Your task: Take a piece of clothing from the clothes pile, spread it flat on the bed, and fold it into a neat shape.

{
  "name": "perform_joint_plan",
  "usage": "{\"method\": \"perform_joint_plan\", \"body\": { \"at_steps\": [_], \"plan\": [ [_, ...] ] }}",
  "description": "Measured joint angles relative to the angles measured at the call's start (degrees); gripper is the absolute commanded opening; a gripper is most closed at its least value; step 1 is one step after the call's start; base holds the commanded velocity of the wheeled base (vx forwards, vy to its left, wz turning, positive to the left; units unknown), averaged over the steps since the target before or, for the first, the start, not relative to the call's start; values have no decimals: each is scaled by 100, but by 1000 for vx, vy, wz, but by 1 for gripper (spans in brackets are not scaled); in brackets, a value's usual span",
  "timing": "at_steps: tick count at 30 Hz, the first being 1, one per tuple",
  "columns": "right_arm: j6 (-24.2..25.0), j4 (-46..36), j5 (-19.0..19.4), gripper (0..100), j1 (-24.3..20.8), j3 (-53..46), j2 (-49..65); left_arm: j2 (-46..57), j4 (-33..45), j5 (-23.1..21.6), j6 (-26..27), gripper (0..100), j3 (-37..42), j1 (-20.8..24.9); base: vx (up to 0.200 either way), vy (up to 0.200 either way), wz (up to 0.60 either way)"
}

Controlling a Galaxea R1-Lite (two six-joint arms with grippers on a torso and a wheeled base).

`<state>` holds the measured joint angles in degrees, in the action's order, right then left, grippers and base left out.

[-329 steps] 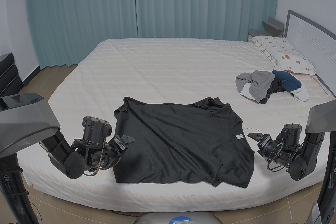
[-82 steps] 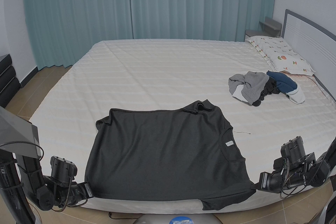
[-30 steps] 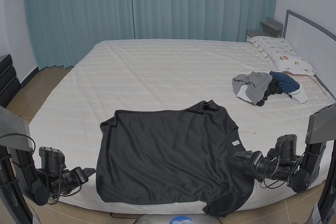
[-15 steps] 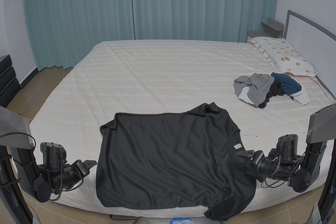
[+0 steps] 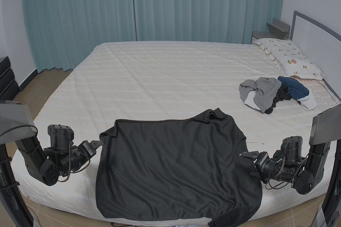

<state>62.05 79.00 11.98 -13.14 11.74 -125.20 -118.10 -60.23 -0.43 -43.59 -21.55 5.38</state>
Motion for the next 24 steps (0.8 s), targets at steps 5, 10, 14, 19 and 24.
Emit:
{"method": "perform_joint_plan", "body": {
  "at_steps": [5,10,14,19,24],
  "plan": [
    [-4,478,-2,100,2,-66,-179,-34,728,-26,-9,100,-1008,74,0,0,0],
    [-11,812,-5,100,-2,-172,-358,-227,1475,-41,-48,100,-2160,206,0,0,0],
    [-15,952,-5,100,-9,-238,-473,-546,2042,-46,-102,100,-3089,399,0,0,0],
    [-13,996,-5,100,-17,-276,-551,-1073,2427,-48,-460,100,-3952,718,0,0,0],
    [-15,998,-11,100,-30,-301,-597,-1619,2556,-22,-696,100,-4473,923,0,0,0]
  ]
}}
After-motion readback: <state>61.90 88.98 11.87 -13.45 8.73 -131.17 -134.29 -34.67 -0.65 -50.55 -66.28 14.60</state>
